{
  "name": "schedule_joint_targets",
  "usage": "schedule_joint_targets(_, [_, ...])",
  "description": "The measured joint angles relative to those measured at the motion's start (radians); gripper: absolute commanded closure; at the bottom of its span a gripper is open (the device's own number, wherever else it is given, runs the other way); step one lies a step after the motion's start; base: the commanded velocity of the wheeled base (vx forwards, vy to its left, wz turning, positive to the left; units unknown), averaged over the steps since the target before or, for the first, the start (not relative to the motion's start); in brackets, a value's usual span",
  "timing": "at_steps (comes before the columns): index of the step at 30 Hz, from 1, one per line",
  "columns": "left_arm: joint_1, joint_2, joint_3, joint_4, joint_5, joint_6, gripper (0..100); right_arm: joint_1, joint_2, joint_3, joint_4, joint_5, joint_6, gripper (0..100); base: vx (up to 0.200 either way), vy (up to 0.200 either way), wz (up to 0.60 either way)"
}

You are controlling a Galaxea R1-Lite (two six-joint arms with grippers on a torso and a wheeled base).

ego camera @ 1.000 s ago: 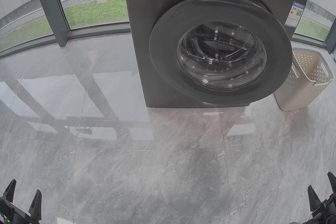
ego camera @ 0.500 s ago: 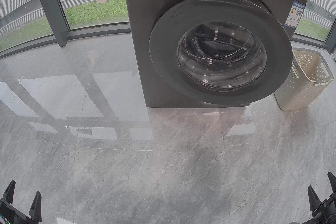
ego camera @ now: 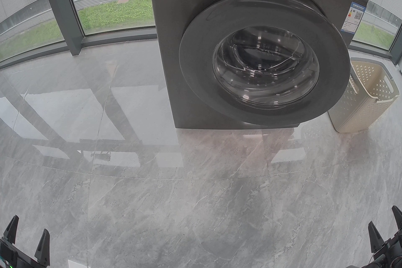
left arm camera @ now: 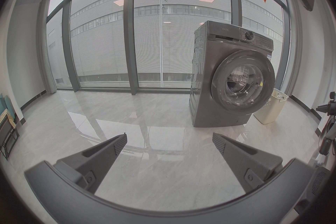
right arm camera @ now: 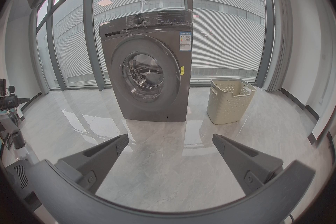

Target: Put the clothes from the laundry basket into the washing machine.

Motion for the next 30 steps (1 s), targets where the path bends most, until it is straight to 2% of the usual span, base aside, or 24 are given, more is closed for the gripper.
schedule_joint_targets(4, [0.0,0.0,0.0,0.0,0.0,0.0,0,0.0,0.0,0.0,0.0,-0.001,0.0,0,0.0,-0.2,0.0])
schedule_joint_targets(22, [0.0,0.001,0.0,0.0,0.0,0.01,0,0.0,0.0,0.0,0.0,0.0,0.0,0,0.0,0.0,0.0])
schedule_joint_targets(25, [0.001,0.001,0.0,0.0,-0.001,0.012,0,0.0,0.0,0.0,0.0,0.0,0.0,0,0.2,-0.2,0.0])
schedule_joint_targets(30, [0.0,0.001,0.0,0.0,0.0,0.013,0,-0.001,0.0,0.0,0.0,0.0,-0.004,0,0.2,0.0,0.0])
